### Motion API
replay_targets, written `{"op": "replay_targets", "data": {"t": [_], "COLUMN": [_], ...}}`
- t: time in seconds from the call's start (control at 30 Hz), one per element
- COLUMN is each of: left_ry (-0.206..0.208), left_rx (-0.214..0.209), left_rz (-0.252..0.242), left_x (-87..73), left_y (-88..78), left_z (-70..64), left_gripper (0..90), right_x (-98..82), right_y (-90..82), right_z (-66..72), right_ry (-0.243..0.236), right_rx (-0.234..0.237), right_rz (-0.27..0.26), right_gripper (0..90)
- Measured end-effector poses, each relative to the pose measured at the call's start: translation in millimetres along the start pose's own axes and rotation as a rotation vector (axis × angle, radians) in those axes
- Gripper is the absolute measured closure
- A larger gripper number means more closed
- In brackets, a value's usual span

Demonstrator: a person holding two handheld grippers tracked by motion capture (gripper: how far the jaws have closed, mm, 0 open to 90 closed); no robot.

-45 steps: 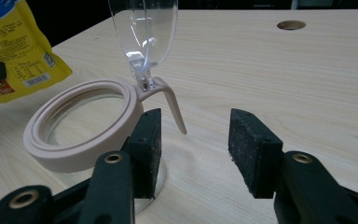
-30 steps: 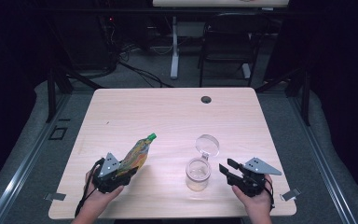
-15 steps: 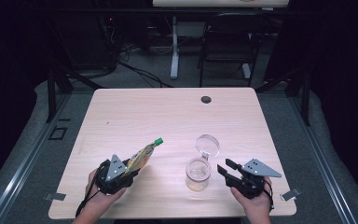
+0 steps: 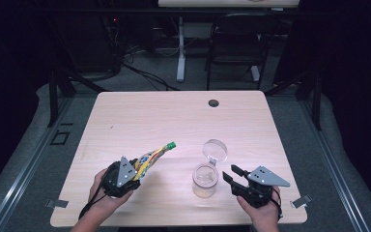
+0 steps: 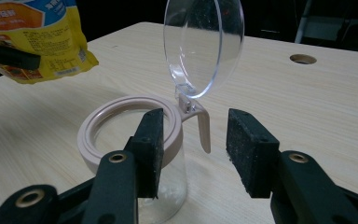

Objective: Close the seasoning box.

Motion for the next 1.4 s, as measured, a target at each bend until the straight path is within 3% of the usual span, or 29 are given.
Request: {"op": "replay_targets", "data": {"t": [0.1, 0.13, 0.17, 0.3, 0.57, 0.87, 1.0, 1.17, 1.4], "left_ry": [0.057, 0.057, 0.099, 0.148, 0.172, 0.216, 0.237, 0.280, 0.297], "left_rx": [0.021, 0.021, 0.038, 0.045, 0.038, 0.054, 0.067, 0.086, 0.087], "left_rz": [0.007, 0.007, 0.012, 0.022, 0.032, 0.041, 0.034, 0.032, 0.032], "left_x": [6.0, 6.0, 8.7, 11.7, 11.1, 11.4, 15.4, 24.8, 30.2], "left_y": [1.8, 1.8, 3.1, 7.3, 16.2, 16.3, 13.9, 10.1, 10.4], "left_z": [-2.5, -2.5, -4.5, -11.0, -22.6, -24.1, -21.5, -16.1, -13.4], "left_gripper": [54.7, 54.7, 54.7, 54.8, 54.8, 54.8, 54.8, 54.8, 54.8], "right_x": [1.5, 1.7, 1.8, 2.3, 2.4, 3.5, 8.9, 18.9, 29.5], "right_y": [0.1, 0.0, 0.0, 0.2, 1.6, 2.6, 3.7, 9.8, 24.3], "right_z": [2.5, 2.8, 3.3, 5.2, 8.2, 9.9, 15.8, 27.6, 34.3], "right_ry": [-0.013, -0.017, -0.021, -0.032, -0.043, -0.055, -0.083, -0.174, -0.177], "right_rx": [0.006, 0.005, 0.008, 0.008, 0.013, 0.020, 0.027, 0.042, 0.082], "right_rz": [-0.003, -0.001, 0.000, 0.001, 0.000, -0.001, 0.001, 0.030, 0.044], "right_gripper": [56.5, 56.5, 56.4, 56.5, 56.4, 56.3, 56.1, 56.2, 56.7]}}
Point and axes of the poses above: each handheld gripper's, and its own axes: y roughly forward along the jaws, x roughly out of its top, z roughly to its left, the point moved 9 cm from there along y, roughly forward along the jaws, and after that the axes turned 9 degrees about -z, right-handed, at the moved point
